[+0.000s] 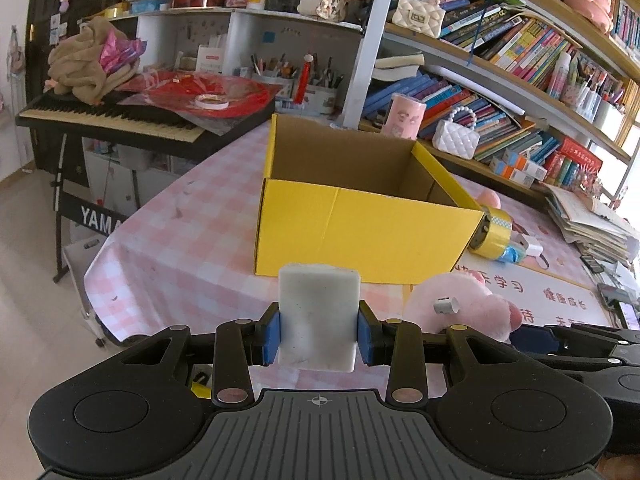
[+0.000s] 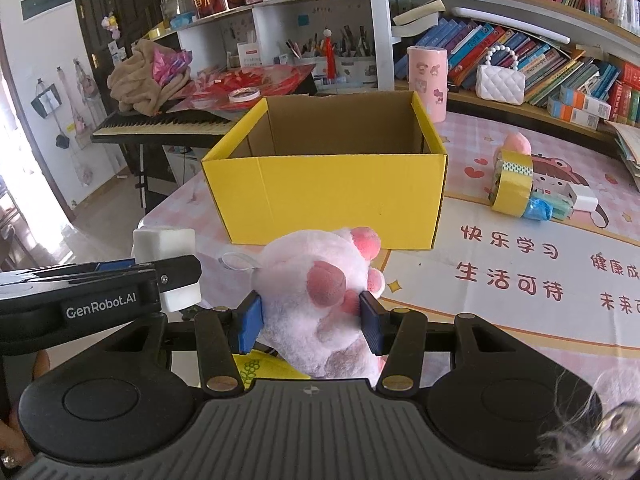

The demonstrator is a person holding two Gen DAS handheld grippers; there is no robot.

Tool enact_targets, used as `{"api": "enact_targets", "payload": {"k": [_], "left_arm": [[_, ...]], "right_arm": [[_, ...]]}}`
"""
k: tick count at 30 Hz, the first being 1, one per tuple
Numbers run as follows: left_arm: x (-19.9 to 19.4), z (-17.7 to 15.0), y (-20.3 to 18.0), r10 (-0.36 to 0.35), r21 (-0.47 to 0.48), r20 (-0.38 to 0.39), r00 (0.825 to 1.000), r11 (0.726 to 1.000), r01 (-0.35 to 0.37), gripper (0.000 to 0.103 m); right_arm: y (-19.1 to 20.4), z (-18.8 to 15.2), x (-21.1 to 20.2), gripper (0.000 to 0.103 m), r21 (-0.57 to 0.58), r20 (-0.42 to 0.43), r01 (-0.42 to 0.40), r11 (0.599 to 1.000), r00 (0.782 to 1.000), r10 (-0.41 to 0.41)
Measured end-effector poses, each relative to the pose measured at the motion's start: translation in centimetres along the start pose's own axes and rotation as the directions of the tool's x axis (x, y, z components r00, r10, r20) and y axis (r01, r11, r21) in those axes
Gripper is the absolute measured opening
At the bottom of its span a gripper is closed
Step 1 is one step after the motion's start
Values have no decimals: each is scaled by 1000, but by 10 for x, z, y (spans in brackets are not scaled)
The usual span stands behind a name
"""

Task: Organize objects
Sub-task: 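Carry the pig into the yellow box and open the right tool while the left tool carries the block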

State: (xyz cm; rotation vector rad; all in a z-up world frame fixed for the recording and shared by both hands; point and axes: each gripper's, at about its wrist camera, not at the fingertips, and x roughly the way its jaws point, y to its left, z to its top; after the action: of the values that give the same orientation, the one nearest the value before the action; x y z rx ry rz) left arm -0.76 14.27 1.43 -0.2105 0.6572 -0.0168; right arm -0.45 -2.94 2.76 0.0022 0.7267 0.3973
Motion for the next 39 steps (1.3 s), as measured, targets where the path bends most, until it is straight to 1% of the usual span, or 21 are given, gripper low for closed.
{"api": "enact_targets", "payload": {"k": [7,15,21,27,31,34,39], "left_arm": [[-1,9,-6,-8,32,27,1000,999,7,35],[10,28,-14,-23,32,49,999,999,21,35],[22,53,-21,-10,28,87,996,1000,7,35],[39,88,-28,21,18,144,989,1000,-24,35],[59,109,-33,44,-1,166,985,999,-45,35],[78,117,-36,70,-15,158,985,998,-68,35],[112,115,-39,109,-6,82,991,994,-109,35]], "right_arm": [[2,8,4,47,-4,3,4,1000,1000,-4],[-7,29,7,47,-13,36,11,1000,999,-11],[-18,59,13,47,-18,88,-8,1000,996,9],[-30,106,31,47,-40,154,-40,998,987,46],[-39,134,48,47,-76,193,-50,996,979,64],[-48,148,68,46,-109,192,-48,993,979,69],[-63,156,104,42,-133,145,-72,989,985,91]]}}
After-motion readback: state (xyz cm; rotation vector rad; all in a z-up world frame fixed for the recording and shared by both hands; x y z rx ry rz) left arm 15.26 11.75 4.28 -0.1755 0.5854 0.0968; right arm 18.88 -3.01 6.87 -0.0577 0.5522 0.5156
